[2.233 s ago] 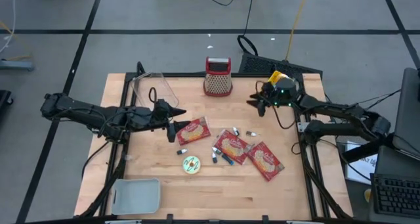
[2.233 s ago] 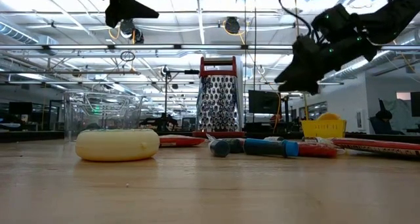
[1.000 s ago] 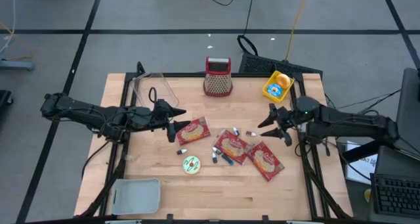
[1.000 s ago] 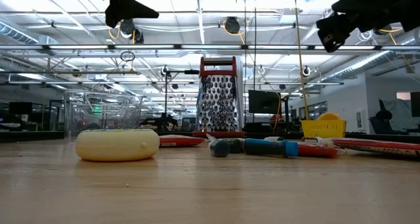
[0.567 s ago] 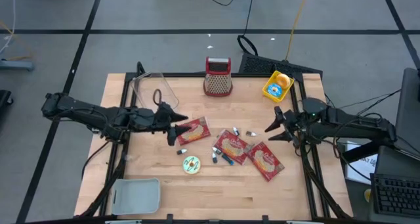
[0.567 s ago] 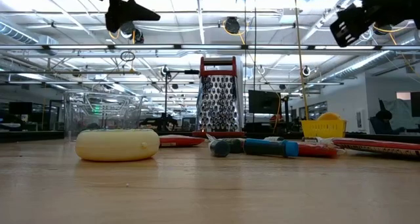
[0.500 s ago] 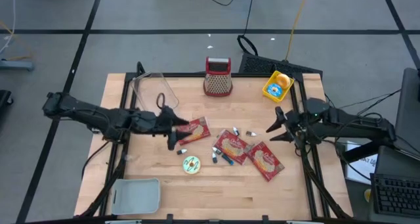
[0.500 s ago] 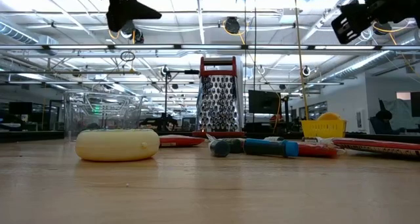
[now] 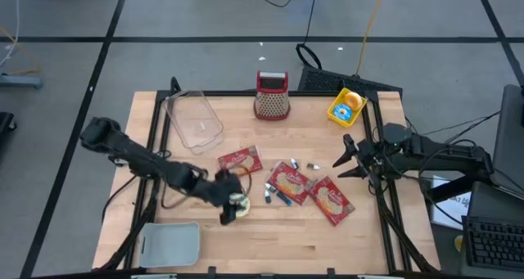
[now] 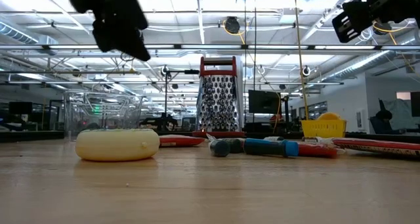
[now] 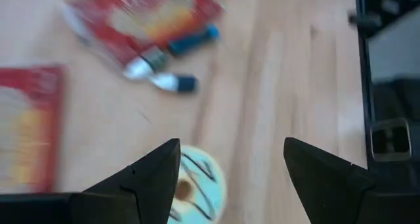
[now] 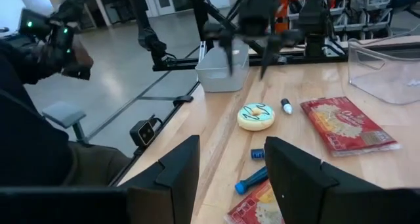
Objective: Pick & Place Food Item
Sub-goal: Put the sky blue donut into the yellow bin
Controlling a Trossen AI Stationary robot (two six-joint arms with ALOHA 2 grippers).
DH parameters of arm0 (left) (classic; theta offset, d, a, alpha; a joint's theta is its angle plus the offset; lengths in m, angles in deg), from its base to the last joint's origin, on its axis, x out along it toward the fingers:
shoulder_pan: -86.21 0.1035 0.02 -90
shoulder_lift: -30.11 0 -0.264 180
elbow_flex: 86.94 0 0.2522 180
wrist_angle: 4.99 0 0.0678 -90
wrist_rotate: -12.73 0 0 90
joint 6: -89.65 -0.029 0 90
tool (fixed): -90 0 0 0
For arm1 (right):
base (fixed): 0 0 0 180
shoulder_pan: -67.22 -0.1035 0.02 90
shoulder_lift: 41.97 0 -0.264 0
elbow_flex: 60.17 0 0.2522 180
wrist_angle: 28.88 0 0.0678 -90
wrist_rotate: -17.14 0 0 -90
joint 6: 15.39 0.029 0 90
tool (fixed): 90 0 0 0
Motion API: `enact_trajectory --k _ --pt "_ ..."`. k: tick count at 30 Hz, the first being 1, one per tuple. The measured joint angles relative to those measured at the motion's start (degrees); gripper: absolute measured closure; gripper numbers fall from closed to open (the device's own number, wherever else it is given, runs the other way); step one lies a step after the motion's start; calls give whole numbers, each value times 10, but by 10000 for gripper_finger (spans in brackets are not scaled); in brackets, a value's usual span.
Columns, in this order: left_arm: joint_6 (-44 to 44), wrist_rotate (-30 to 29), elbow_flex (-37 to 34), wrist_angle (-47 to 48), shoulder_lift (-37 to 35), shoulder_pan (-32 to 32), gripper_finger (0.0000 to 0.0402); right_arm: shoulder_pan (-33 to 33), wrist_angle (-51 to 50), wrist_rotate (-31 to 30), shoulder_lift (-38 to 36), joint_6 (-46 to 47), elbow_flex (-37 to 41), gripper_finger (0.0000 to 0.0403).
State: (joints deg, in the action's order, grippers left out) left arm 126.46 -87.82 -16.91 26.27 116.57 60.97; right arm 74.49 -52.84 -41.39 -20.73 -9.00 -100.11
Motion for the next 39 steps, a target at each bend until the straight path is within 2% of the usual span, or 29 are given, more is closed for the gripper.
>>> enact_trajectory --k 5,10,24,29,35,39 --pt "-26 7 7 -6 72 -35 126 0 57 -1 1 3 39 243" --pt "11 5 7 -9 113 -45 126 2 124 -1 0 7 61 243" --pt "69 15 8 -50 140 -88 126 2 130 -1 0 19 61 243" --pt "94 57 7 -43 177 -90 126 2 130 0 0 19 61 243" --pt "83 27 10 -40 193 -87 126 2 130 1 0 19 61 243" --pt "53 -28 7 -34 188 -79 126 2 130 1 0 19 61 243"
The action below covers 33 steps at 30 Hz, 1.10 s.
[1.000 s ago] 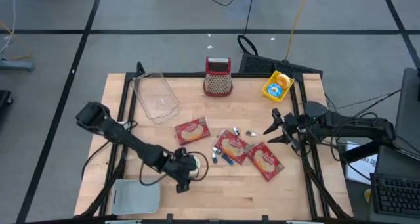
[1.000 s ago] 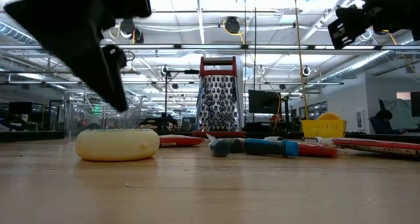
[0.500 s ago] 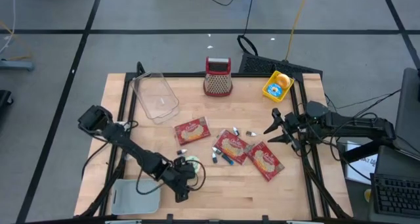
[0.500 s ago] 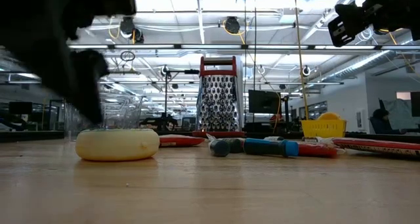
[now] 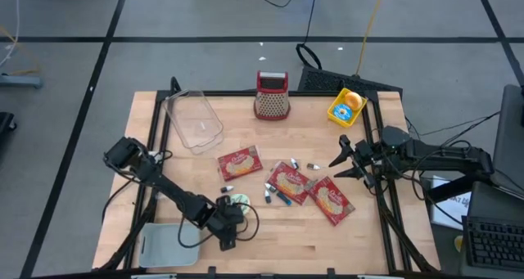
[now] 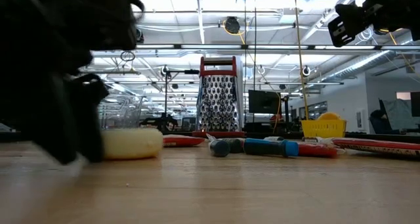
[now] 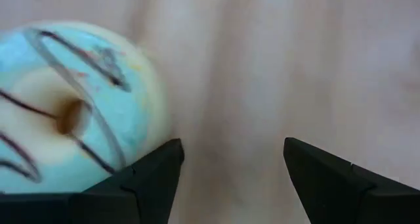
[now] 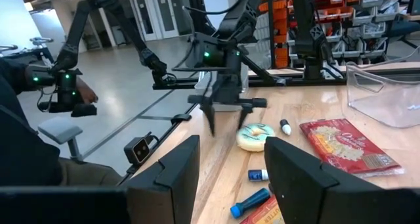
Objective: Pick & Place Food Item
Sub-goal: Put the sky blue donut into the yellow bin
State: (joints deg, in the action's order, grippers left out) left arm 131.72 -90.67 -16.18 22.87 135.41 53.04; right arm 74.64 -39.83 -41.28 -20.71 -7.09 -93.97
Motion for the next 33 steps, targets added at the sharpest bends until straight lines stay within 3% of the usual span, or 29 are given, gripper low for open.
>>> enact_trajectory --k 5,12,22,28,33 --pt "-13 -61 -1 14 -7 11 126 0 0 0 0 0 0 243" --pt "-43 -63 0 24 -26 26 134 0 0 0 0 0 0 243" --pt "-110 -69 35 86 -41 39 184 0 -1 0 0 -2 0 243" --pt "-125 -114 35 115 -41 62 203 0 -1 0 0 -2 0 243" --pt "-146 -116 35 111 -34 81 212 0 -1 0 0 -2 0 243"
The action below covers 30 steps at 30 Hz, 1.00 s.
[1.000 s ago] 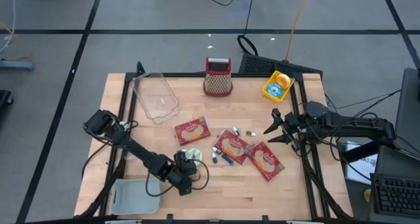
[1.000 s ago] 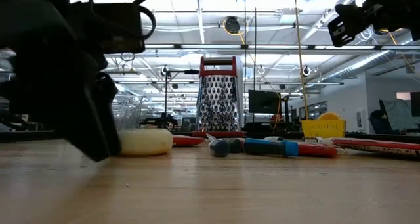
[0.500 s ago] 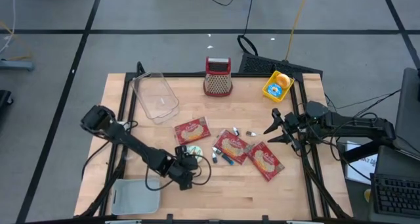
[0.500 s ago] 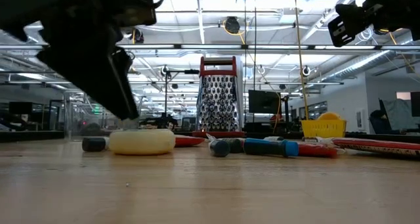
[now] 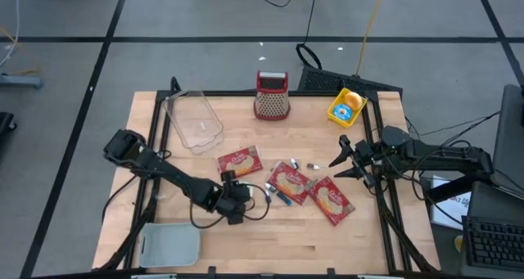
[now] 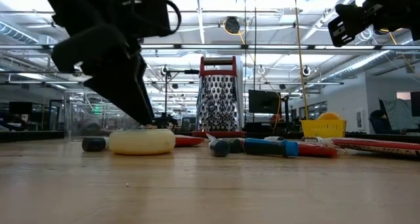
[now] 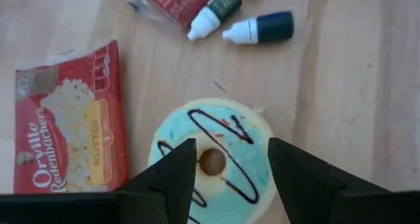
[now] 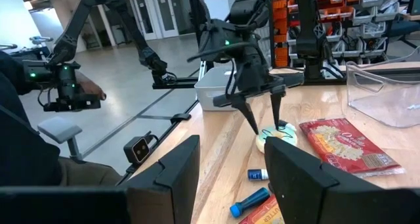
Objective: Pick & Place Food Item
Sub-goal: Put the sky blue donut into the yellow bin
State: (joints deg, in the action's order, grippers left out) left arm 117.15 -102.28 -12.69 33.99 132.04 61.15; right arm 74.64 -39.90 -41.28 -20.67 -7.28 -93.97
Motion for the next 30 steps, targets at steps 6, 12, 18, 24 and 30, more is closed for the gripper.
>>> enact_trajectory --k 6,12,18,24,30 --pt "1 70 0 -16 17 15 213 0 -1 0 0 1 0 243" --pt "2 85 0 -24 20 16 213 0 -5 0 0 -2 0 243" --pt "1 86 0 -33 29 16 213 0 -8 0 0 -2 0 243" --pt "12 99 2 -58 62 23 213 0 -9 0 0 -2 0 243" --pt "5 99 2 -60 62 25 220 0 -9 0 0 -2 0 243"
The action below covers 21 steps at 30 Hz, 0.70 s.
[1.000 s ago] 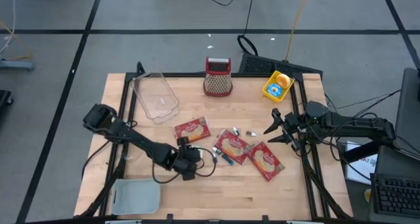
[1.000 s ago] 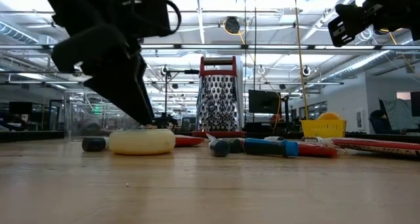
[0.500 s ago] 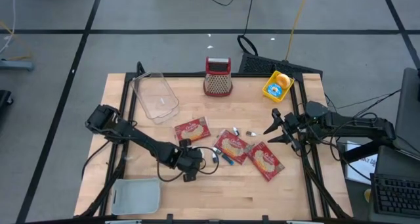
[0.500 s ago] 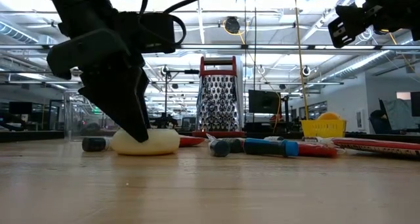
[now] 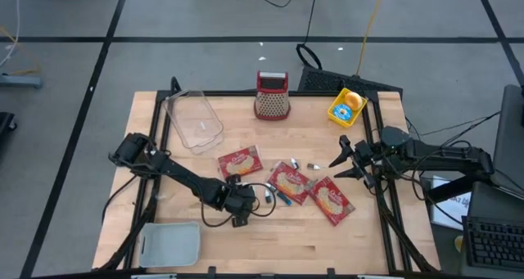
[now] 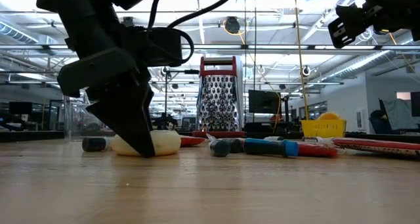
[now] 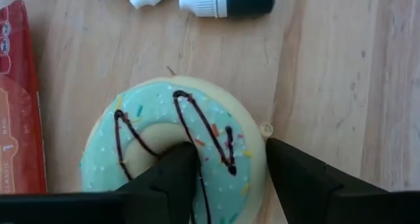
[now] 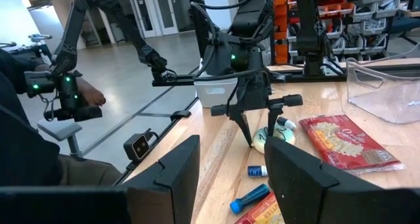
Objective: Pick & Place Food Item
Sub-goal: Put the sky blue donut into the yellow bin
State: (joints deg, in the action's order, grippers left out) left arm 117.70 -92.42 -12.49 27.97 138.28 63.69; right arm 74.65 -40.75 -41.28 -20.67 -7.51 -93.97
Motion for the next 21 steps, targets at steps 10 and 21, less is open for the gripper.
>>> enact_trajectory --k 10,21 --pt "-51 -28 -2 -60 -94 13 303 0 37 -3 33 8 0 243" --pt "-163 31 -2 -315 -144 43 341 -2 469 -4 169 12 109 243"
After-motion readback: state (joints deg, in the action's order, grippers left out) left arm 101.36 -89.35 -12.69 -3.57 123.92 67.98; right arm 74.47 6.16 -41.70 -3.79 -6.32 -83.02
